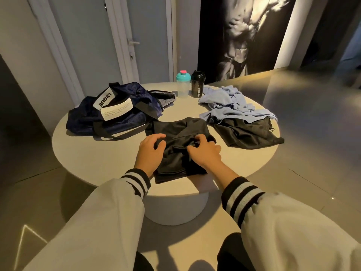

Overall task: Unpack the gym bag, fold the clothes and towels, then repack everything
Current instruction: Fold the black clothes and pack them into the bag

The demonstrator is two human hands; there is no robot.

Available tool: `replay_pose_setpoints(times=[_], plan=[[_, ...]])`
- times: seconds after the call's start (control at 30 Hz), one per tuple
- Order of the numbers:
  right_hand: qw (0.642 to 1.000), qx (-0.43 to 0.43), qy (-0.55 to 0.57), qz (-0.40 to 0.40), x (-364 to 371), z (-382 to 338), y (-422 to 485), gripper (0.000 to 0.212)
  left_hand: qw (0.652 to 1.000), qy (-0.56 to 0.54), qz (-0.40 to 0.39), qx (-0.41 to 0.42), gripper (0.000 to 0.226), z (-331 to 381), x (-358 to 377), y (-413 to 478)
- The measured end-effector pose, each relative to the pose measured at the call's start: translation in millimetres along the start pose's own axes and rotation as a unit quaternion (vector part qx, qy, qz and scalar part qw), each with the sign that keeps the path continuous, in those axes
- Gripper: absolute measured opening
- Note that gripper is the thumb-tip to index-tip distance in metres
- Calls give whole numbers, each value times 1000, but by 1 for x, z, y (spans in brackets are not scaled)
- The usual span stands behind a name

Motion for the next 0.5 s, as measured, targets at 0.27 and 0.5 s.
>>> replay_pose_setpoints(times=[0.27, 0.5], plan=[[998, 54, -39, 8, 12, -3, 37, 69, 992, 36, -103, -61, 41, -17, 26, 15], [995, -65, 6, 69, 20, -56, 69, 54, 992, -46, -75, -89, 40, -21, 20, 15]])
Point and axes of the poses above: each hand's wrist, its own y-axis towards the middle knuckle, its own x-axis out of the palm, z = x × y, the point moved 4 cm from there along y, towards the middle knuckle, and after that the axes turned 11 degrees about -x, right-handed, at the moved point
